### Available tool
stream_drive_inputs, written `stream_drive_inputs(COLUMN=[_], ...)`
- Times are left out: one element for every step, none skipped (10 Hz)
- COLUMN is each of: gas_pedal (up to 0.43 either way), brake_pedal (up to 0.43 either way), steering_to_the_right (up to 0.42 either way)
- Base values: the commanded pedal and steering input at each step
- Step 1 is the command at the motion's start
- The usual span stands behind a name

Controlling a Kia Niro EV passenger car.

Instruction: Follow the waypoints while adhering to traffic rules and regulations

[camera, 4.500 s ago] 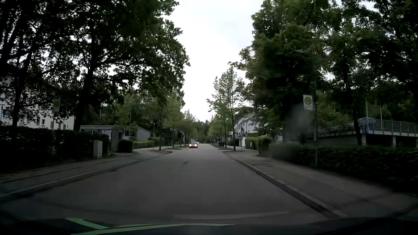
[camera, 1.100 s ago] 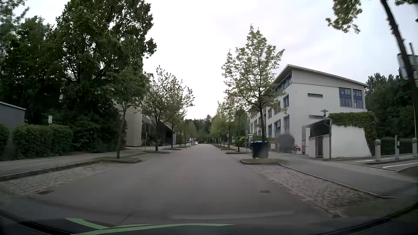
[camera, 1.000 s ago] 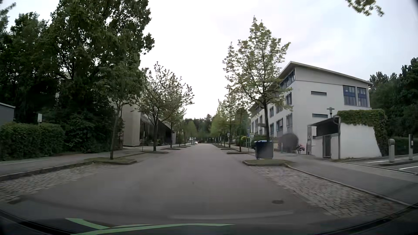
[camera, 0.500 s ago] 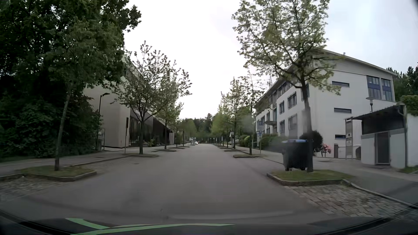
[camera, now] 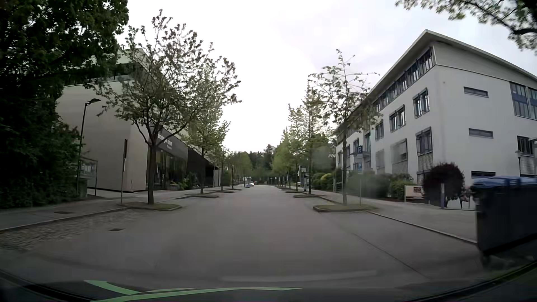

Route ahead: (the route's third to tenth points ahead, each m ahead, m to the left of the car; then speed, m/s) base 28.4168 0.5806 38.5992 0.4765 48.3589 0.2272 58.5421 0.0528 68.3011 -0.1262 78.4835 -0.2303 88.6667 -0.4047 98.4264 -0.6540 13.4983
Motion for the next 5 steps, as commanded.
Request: stream_drive_inputs(gas_pedal=[0.15, 0.15, 0.15, 0.15, 0.15], brake_pedal=[0.0, 0.0, 0.0, 0.0, 0.0], steering_to_the_right=[0.0, 0.0, 0.0, 0.0, 0.0])
